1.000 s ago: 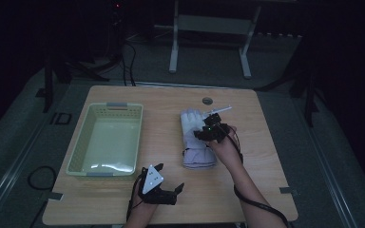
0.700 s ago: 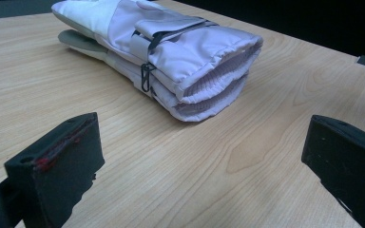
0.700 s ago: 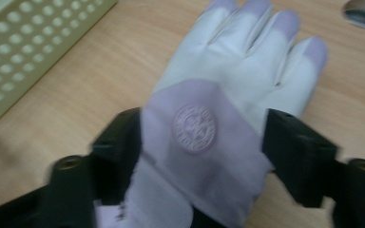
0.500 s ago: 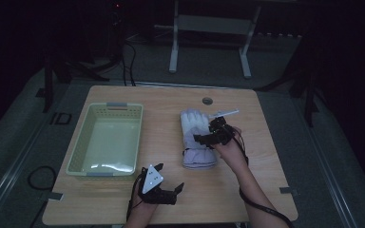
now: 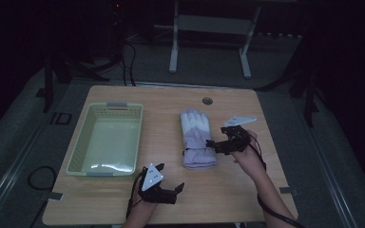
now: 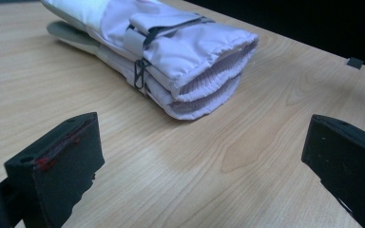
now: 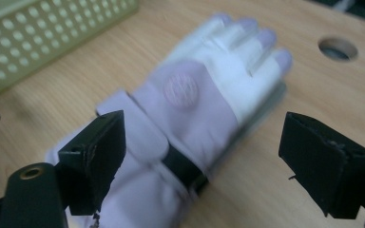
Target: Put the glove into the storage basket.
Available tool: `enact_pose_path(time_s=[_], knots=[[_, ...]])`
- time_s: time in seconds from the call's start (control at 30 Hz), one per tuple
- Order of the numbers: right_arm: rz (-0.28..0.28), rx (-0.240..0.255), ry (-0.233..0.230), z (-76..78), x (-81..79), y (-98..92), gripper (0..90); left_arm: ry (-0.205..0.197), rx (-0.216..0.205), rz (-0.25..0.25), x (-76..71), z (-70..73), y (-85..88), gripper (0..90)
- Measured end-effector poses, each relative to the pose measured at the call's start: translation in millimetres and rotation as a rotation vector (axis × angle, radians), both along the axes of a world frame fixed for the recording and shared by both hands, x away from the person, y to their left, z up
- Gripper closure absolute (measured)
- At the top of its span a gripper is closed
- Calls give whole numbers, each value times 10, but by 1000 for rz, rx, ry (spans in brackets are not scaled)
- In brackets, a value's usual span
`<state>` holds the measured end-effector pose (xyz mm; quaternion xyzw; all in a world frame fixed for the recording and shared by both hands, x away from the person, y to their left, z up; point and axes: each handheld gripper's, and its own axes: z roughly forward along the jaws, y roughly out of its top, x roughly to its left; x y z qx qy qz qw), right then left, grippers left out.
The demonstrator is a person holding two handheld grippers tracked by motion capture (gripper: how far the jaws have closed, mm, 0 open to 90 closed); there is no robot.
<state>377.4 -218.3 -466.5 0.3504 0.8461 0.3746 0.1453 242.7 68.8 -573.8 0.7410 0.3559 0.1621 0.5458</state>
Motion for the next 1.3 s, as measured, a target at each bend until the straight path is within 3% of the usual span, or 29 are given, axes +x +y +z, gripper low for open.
enact_pose_path(time_s=[0.13,0.2,0.27,0.33,0.5,0.6,0.8,0.9,0.93,1.0,1.1,1.17,1.3], knots=[[18,-20,-7,-10,-15,-119,141,33,33,-32,44,5,-30,0],[2,-20,-3,-19,-17,-199,142,47,47,-27,59,17,-54,0],[-2,-3,3,-23,-13,-265,140,59,26,-35,70,30,-61,0],[-26,15,-5,-19,-7,-333,141,70,40,-34,85,70,-83,0],[-45,17,-17,-28,13,-443,141,44,52,5,129,215,-111,0],[-51,-2,-45,-25,13,-462,142,83,38,-6,204,298,-135,0],[-34,35,-55,-8,29,-445,138,126,25,-45,432,450,-209,0],[-23,82,-39,-25,48,-415,135,139,37,-38,494,479,-243,0],[-20,85,-63,-32,53,-377,137,145,40,-49,549,495,-272,0],[-18,91,-63,-39,65,-360,138,135,59,-38,601,517,-301,0],[-24,95,-46,-56,100,-329,138,126,53,-40,662,556,-316,0],[-52,107,-11,-61,177,-271,136,128,36,-39,828,671,-322,0],[-53,116,-26,-30,242,-200,133,102,61,-20,1025,796,-333,1]])
